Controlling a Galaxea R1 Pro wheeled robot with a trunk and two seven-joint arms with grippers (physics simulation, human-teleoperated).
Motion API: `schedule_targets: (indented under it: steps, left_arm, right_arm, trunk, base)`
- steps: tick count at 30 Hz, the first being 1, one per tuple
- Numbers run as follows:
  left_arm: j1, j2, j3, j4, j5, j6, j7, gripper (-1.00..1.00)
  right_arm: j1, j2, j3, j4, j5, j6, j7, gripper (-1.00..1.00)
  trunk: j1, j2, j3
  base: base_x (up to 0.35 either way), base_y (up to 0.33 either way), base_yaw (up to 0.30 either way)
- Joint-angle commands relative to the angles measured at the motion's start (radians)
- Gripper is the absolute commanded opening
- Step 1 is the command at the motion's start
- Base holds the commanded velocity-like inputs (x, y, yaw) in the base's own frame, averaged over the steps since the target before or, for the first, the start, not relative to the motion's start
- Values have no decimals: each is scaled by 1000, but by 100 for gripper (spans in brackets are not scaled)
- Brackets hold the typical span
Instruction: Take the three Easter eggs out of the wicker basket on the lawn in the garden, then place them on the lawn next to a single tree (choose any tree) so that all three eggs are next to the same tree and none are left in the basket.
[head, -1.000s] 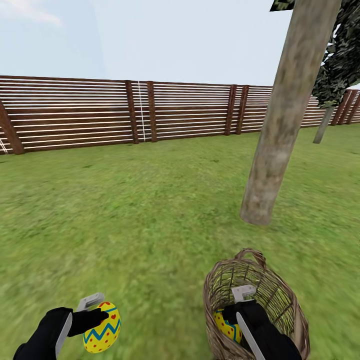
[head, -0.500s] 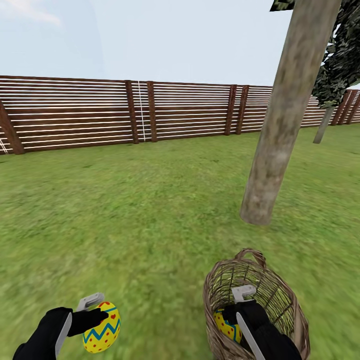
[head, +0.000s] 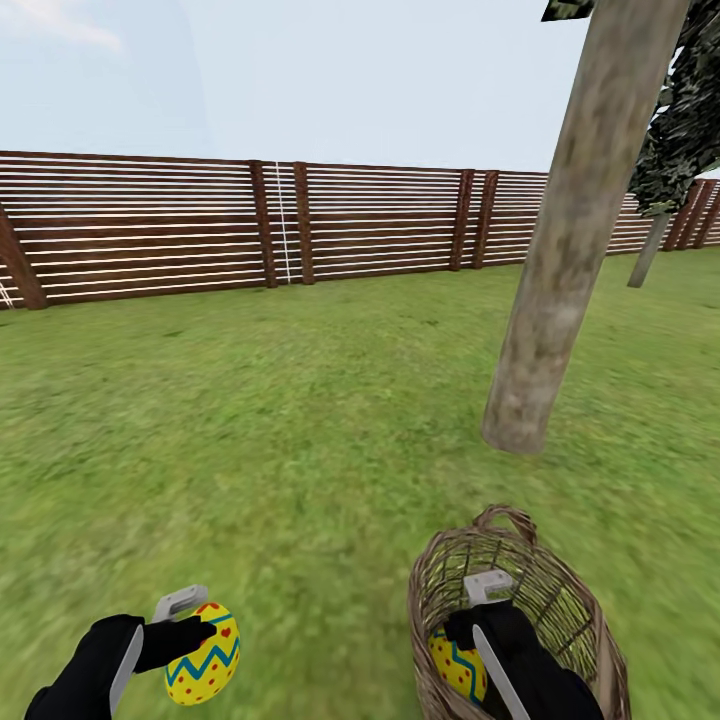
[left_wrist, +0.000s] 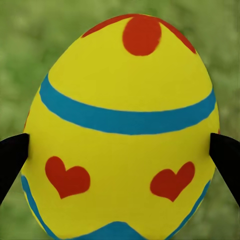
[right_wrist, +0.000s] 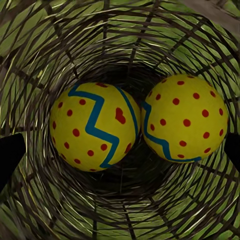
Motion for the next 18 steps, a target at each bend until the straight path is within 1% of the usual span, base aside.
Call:
schedule_targets:
  steps: [1, 7, 11, 15, 16, 17, 18]
  left_arm:
    - [-1, -1, 5, -1, -11, 4, -9, -100]
    - [-1, -1, 5, -6, -11, -5, -8, -100]
    - [-1, -1, 5, -5, -11, -4, -7, -100]
    - [-1, 2, 10, -5, -11, 1, -7, -100]
    - [0, 5, 26, -6, -11, 3, -9, -100]
    - [-1, 5, 52, -7, -11, 4, -10, -100]
    - [-1, 5, 59, -7, -11, 4, -10, -100]
  right_arm:
    - [-1, -1, 3, -1, -10, 3, -10, 100]
    - [-1, 0, 3, -1, -6, 3, -10, 100]
    - [-1, -1, 2, -1, -6, 3, -10, 100]
    - [-1, -3, -2, -2, -10, 3, -10, 100]
    - [-1, -7, -5, -3, -11, 3, -9, 100]
    - [-1, -26, -6, -4, -13, 3, -8, 100]
    - [-1, -42, -9, -4, -16, 3, -7, 100]
  trunk:
    - [0, 0, -1]
    - [0, 0, -1]
    - [0, 0, -1]
    - [0, 0, -1]
    - [0, 0, -1]
    - [0, 0, -1]
    - [0, 0, -1]
  base:
    - [5, 0, 0]
    - [1, 0, 0]
    - [-109, 136, 0]
    - [-17, 22, 0]
    - [-1, 2, 0]
    - [0, 0, 0]
    - [0, 0, 0]
